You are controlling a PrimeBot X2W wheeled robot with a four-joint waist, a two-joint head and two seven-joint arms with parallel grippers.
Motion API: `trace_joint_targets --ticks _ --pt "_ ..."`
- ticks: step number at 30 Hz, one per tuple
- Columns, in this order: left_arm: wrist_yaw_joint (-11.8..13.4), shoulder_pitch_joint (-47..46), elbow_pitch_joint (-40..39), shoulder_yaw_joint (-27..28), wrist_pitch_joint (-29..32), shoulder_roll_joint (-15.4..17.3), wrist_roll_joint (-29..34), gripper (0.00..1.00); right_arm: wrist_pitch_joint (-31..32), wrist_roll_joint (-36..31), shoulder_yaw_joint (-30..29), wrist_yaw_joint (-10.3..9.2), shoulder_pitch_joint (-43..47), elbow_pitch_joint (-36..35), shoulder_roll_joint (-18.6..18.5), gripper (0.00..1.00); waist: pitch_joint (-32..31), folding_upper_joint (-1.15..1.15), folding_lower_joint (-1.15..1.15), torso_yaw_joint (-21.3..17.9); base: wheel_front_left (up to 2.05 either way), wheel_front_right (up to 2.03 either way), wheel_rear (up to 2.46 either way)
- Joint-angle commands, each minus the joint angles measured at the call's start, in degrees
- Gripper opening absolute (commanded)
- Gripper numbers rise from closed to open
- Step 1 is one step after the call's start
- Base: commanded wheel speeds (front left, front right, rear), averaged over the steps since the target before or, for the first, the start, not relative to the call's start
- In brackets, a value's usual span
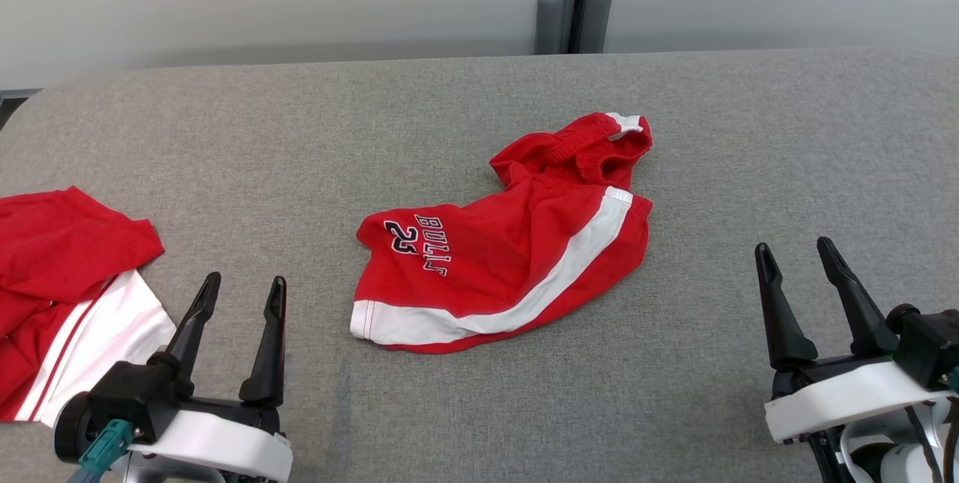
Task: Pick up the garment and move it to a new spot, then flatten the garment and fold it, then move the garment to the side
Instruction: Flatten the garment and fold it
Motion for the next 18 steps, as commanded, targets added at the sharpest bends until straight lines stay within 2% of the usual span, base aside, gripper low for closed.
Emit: trace_joint_targets --ticks 1,7,8,9,18 --pt "-0.2 -0.9 -0.2 0.3 -0.5 0.5 -0.3 1.0 0.0 0.3 -0.5 0.01 0.4 -0.3 -0.3 1.0 0.2 0.0 0.0 0.1 0.0 0.0 0.0" --pt "-1.8 -3.6 0.7 0.5 -1.3 0.4 -1.1 1.0 0.1 0.5 -0.6 0.01 0.1 -0.6 -0.3 1.0 1.3 0.0 0.0 0.8 0.0 0.0 0.0" --pt "-3.1 -4.8 1.9 -0.2 -1.2 0.2 -1.6 1.0 0.3 0.4 -0.5 0.01 -0.2 -0.7 -0.3 1.0 1.8 0.0 0.0 1.1 0.0 0.0 0.0" --pt "-3.1 -4.8 1.9 -0.2 -1.2 0.2 -1.6 1.0 0.3 0.4 -0.5 0.01 -0.2 -0.7 -0.3 1.0 1.8 0.0 0.0 1.1 0.0 0.0 0.0" --pt "-10.7 -9.3 12.0 -7.9 4.8 -2.8 -4.2 1.0 0.5 0.5 1.1 0.01 -1.8 -0.5 -0.3 1.0 5.0 0.0 0.0 0.7 0.0 0.0 0.0"
